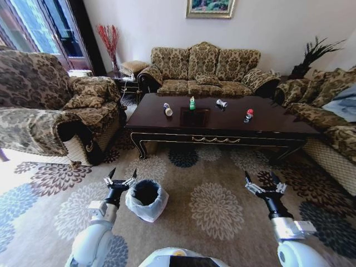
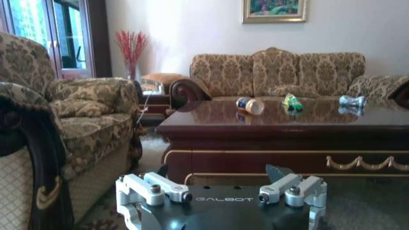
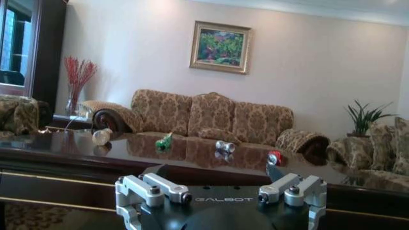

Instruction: Move to the front of the table and place the trash on the table into the trash bin.

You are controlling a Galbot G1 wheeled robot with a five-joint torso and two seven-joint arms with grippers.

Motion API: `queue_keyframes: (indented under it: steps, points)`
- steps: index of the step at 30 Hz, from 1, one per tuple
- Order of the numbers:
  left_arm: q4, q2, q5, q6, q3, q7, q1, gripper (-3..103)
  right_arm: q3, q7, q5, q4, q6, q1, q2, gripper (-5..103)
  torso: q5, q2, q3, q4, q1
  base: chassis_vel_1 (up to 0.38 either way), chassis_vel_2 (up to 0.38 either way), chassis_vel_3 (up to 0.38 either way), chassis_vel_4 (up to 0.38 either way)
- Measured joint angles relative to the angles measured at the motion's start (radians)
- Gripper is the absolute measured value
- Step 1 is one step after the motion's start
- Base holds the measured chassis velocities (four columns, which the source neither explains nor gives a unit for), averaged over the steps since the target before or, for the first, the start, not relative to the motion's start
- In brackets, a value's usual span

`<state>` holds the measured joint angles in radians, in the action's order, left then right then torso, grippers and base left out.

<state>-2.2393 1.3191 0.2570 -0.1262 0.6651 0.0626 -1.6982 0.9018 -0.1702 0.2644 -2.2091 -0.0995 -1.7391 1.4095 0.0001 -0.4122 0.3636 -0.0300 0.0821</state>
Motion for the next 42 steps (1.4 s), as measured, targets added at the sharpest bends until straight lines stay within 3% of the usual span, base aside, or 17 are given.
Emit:
queue_keyframes:
  steps: [7, 11, 17, 33, 37, 39, 40, 42]
  points:
    - [0.026, -0.014, 0.025, -0.035, 0.002, -0.001, 0.006, 100, 0.003, 0.003, 0.000, -0.002, -0.006, -0.005, 0.003, 100, -0.0002, 0.027, -0.017, 0.0000, -0.010, 0.000, 0.000, 0.000, 0.000]
    - [0.055, -0.033, 0.067, -0.098, 0.000, -0.010, 0.024, 100, 0.005, 0.004, 0.003, -0.009, -0.006, -0.005, 0.003, 100, -0.0002, 0.048, -0.030, 0.0000, -0.018, 0.000, 0.000, 0.000, 0.000]
    - [0.073, -0.050, 0.079, -0.140, -0.005, -0.009, 0.043, 100, 0.008, 0.006, 0.006, -0.010, -0.014, -0.012, 0.009, 100, -0.0002, 0.072, -0.044, -0.0001, -0.028, 0.000, 0.000, 0.000, 0.000]
    - [0.147, -0.082, 0.123, -0.184, 0.011, 0.008, 0.106, 100, 0.009, 0.013, -0.002, -0.009, -0.024, -0.026, 0.027, 100, -0.0001, 0.133, -0.084, 0.0000, -0.049, 0.000, 0.000, 0.000, 0.000]
    - [0.188, -0.103, 0.151, -0.244, 0.014, 0.023, 0.138, 100, 0.012, 0.013, -0.004, -0.007, -0.031, -0.031, 0.033, 100, -0.0002, 0.148, -0.094, 0.0001, -0.053, 0.000, 0.000, 0.000, 0.000]
    - [0.221, -0.135, 0.190, -0.343, 0.008, 0.025, 0.163, 100, 0.016, 0.015, -0.004, -0.006, -0.034, -0.034, 0.033, 100, -0.0001, 0.155, -0.100, -0.0001, -0.055, 0.000, 0.000, 0.000, 0.000]
    - [0.221, -0.135, 0.190, -0.343, 0.008, 0.025, 0.163, 100, 0.016, 0.015, -0.004, -0.006, -0.034, -0.034, 0.033, 100, -0.0001, 0.155, -0.100, -0.0001, -0.055, 0.000, 0.000, 0.000, 0.000]
    - [0.264, -0.164, 0.241, -0.433, -0.007, 0.033, 0.210, 100, 0.020, 0.023, -0.005, -0.006, -0.035, -0.035, 0.035, 100, -0.0002, 0.158, -0.102, -0.0001, -0.056, 0.000, 0.000, 0.000, 0.000]
